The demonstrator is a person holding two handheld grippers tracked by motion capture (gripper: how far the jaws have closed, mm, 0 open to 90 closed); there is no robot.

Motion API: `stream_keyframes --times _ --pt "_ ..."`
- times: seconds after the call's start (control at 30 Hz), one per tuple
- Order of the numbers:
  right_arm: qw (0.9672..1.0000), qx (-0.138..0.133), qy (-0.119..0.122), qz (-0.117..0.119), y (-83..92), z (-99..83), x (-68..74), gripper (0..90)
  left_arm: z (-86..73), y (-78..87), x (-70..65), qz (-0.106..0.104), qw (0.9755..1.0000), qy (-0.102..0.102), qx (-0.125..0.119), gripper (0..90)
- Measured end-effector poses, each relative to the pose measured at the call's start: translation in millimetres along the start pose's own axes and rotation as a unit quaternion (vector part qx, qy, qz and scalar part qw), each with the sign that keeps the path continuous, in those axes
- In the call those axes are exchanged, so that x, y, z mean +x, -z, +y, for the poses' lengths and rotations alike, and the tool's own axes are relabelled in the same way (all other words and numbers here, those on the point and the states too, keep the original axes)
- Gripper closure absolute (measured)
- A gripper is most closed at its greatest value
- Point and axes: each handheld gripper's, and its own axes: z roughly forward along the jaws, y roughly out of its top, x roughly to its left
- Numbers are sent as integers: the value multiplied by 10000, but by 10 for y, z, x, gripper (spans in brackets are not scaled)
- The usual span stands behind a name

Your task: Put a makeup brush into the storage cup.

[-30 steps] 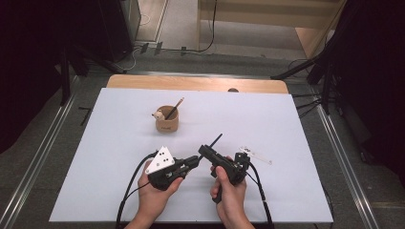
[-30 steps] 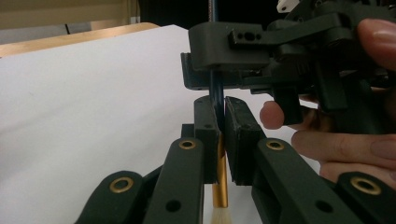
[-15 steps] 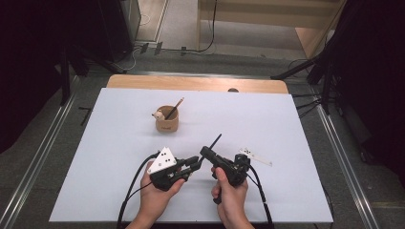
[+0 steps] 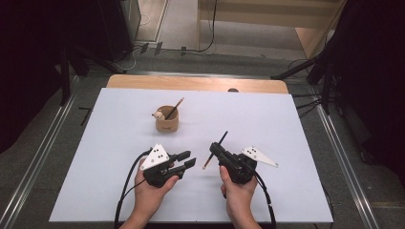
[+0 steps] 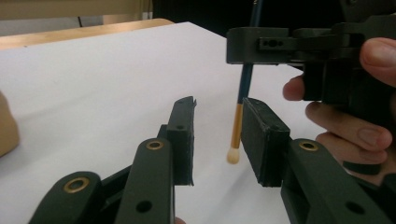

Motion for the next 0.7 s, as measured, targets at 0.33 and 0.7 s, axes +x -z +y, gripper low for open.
stream_keyframes --times 0.33,0.7 --pt "9920 78 1147 -528 14 22 117 846 49 61 37 43 10000 23 45 598" --pt "9616 367 2523 -1020 -46 -26 246 847 107 93 74 -109 9997 116 200 582"
